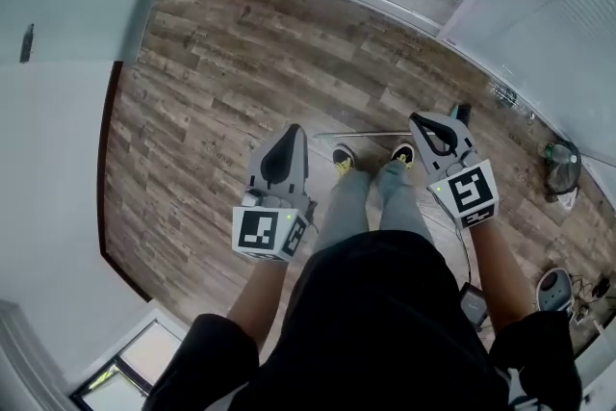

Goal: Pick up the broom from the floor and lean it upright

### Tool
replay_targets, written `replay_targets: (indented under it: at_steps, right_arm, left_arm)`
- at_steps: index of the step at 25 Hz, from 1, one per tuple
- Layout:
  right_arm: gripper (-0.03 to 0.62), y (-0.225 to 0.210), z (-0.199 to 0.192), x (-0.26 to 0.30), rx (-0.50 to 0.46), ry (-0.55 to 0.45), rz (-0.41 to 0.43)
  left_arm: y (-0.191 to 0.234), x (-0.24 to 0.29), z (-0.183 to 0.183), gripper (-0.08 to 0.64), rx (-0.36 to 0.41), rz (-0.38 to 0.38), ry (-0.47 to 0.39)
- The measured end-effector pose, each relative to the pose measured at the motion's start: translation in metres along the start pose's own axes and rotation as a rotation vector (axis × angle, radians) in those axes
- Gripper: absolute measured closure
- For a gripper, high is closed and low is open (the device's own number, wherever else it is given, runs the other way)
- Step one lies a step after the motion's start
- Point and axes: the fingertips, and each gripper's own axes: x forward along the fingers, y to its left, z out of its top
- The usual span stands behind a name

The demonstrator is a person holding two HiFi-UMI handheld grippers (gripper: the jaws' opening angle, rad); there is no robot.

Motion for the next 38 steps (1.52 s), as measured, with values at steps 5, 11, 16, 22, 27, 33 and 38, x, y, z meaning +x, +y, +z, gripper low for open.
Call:
replay_targets:
  at_steps: [5, 11, 16, 22, 27, 33, 38]
  right_arm:
    - [0.575, 0.015, -0.016, 0.037, -0.052, 0.068, 0.056]
    - [0.575, 0.03, -0.076, 0.097, -0.112, 0.197, 0.125]
    - [0.574, 0.049, -0.158, 0.155, -0.197, 0.33, 0.194]
    - [0.573, 0.077, -0.277, 0.222, -0.191, 0.487, 0.285]
    - [0.572, 0.1, -0.351, 0.262, -0.22, 0.59, 0.356]
    - [0.572, 0.111, -0.43, 0.304, -0.243, 0.627, 0.358]
    - [0.572, 0.116, -0.512, 0.342, -0.23, 0.657, 0.357]
  left_arm:
    - [0.028, 0.008, -0.039, 0.537, -0.054, 0.012, 0.049]
    - [0.073, 0.03, -0.119, 0.537, -0.095, 0.028, 0.146]
    - [0.108, 0.044, -0.219, 0.537, -0.172, 0.039, 0.261]
    - [0.133, 0.066, -0.373, 0.537, -0.271, 0.03, 0.47]
    - [0.141, 0.087, -0.464, 0.535, -0.363, 0.058, 0.552]
    - [0.156, 0.109, -0.538, 0.535, -0.377, 0.094, 0.544]
    - [0.165, 0.129, -0.624, 0.535, -0.363, 0.086, 0.606]
